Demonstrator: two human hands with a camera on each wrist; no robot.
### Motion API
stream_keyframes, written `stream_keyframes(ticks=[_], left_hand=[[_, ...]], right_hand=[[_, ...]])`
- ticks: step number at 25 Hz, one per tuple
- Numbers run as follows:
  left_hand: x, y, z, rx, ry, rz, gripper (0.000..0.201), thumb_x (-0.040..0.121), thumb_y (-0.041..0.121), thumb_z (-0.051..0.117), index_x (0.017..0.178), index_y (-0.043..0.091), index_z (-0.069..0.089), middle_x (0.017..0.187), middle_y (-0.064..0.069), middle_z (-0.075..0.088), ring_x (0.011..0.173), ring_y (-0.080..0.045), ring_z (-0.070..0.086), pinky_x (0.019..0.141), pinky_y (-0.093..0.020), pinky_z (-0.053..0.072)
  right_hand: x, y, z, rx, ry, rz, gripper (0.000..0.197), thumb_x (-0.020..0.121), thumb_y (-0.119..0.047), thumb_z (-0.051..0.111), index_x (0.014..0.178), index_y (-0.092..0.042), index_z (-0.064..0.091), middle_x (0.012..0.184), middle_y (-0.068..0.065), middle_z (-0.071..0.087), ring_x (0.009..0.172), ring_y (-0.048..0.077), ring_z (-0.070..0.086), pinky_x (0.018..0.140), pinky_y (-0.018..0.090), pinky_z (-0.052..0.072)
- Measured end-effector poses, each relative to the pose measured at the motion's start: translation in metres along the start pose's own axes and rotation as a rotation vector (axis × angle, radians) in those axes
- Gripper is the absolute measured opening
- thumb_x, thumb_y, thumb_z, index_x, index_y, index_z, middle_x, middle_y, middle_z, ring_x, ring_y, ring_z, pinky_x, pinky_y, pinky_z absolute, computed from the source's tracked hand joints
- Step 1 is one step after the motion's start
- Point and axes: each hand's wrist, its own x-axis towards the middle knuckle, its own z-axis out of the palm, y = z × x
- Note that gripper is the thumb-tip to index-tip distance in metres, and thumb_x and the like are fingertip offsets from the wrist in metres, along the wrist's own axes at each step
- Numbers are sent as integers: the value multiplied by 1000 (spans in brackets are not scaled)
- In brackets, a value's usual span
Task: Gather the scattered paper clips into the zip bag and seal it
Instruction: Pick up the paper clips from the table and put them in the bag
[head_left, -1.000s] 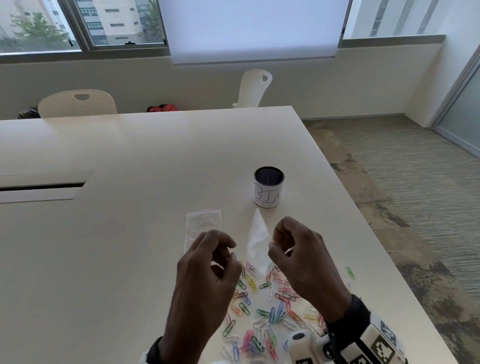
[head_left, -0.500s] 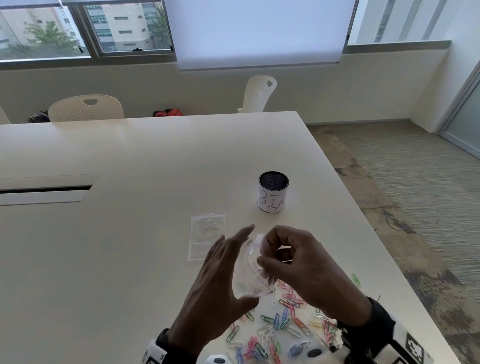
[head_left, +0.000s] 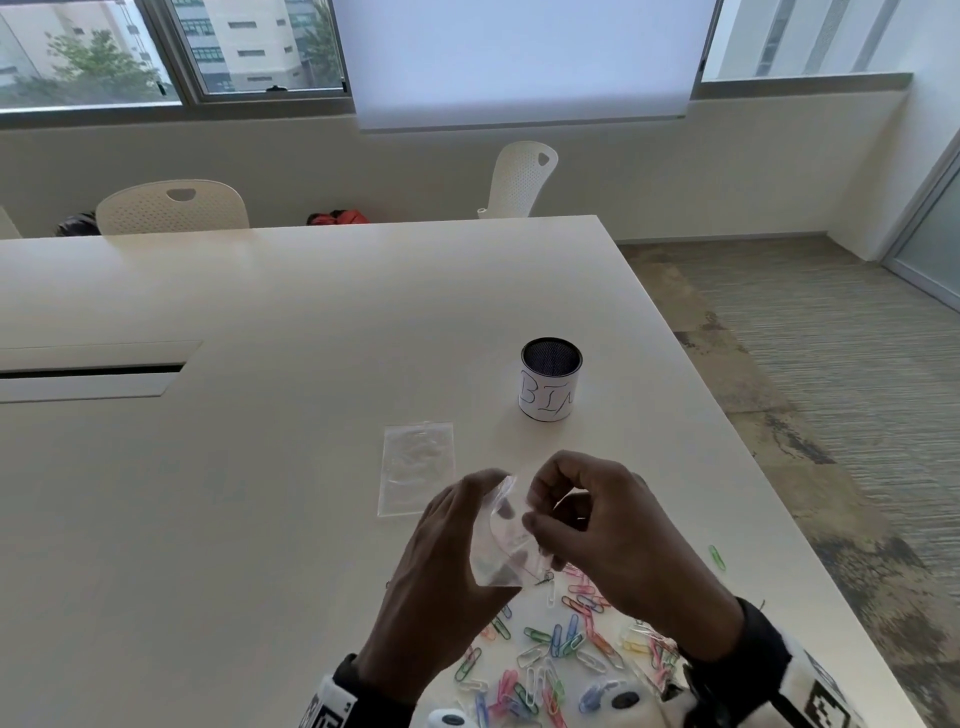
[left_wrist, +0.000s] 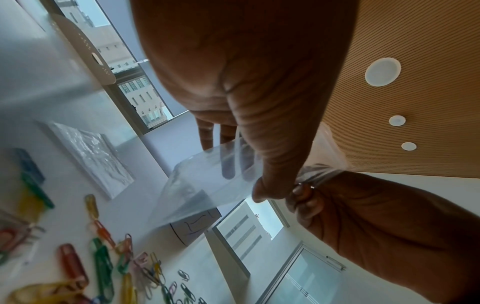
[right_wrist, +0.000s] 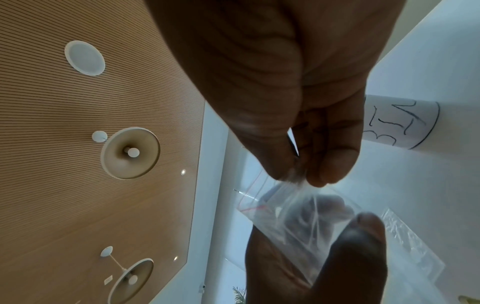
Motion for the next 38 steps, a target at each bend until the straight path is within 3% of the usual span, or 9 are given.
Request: stream_keyframes(ticks=[5,8,10,14,17,25,33,35,38], left_hand=[[-3,-13,-13,69,36,-61,73,78,32,88,136,38,43,123,21,60,114,-4,58,97,-28,55],[-13,-21,-31,93,57,-110,74,78,30,88,136,39,44,121,22,61,115,-2,59,97,-24,52],[-21,-26,-43,100,77,-146,74,76,26,90,134,38,46,118,21,62,112,-3,61,94,-23,51],[-36,-32,-62,106,134,-218,71,74,22,91,130,36,50,113,21,64,107,-2,62,87,-15,44],[-46,-36,-71,104,169,-261,74,73,16,90,131,36,49,112,21,64,107,0,61,87,-14,43],[-67,-43,-77,119,230,-352,77,72,13,90,131,38,49,112,20,66,103,0,61,84,-12,41],[-68,-43,-74,99,239,-356,78,72,12,90,133,38,48,114,21,65,106,10,57,84,-5,40],[-68,-44,-75,97,242,-352,78,73,12,89,133,38,48,114,21,65,106,10,57,84,-5,40],[-66,-44,-73,96,242,-352,78,73,12,89,134,38,47,115,20,65,109,9,57,85,-5,40]], right_hand=[[7,4,-6,-78,38,-4,17,90,-38,77,84,-26,66,73,1,72,64,15,69,63,26,60],[18,13,-3,-178,-2,-23,14,94,-37,73,85,-28,67,74,-6,71,66,3,66,64,19,56],[27,21,5,-288,-85,-66,9,95,-34,73,96,-26,70,87,-8,73,76,2,67,74,23,60],[45,32,33,-545,-401,-137,58,90,-40,77,141,-23,56,140,-3,60,120,9,59,105,26,51],[54,38,62,-689,-564,-230,83,85,-50,78,154,-24,41,155,-2,46,137,17,46,116,34,42],[70,48,119,-687,-590,-414,64,88,-47,76,144,-26,53,143,3,52,129,22,47,108,40,48],[75,50,117,-669,-730,-527,12,97,-21,70,108,-18,71,115,2,66,108,19,59,90,42,59],[75,47,107,-687,-725,-490,22,97,-28,70,117,-18,69,122,4,63,112,20,59,93,42,58],[69,44,98,-790,-740,-507,63,87,-54,74,142,-31,54,141,2,54,126,20,50,99,39,54]])
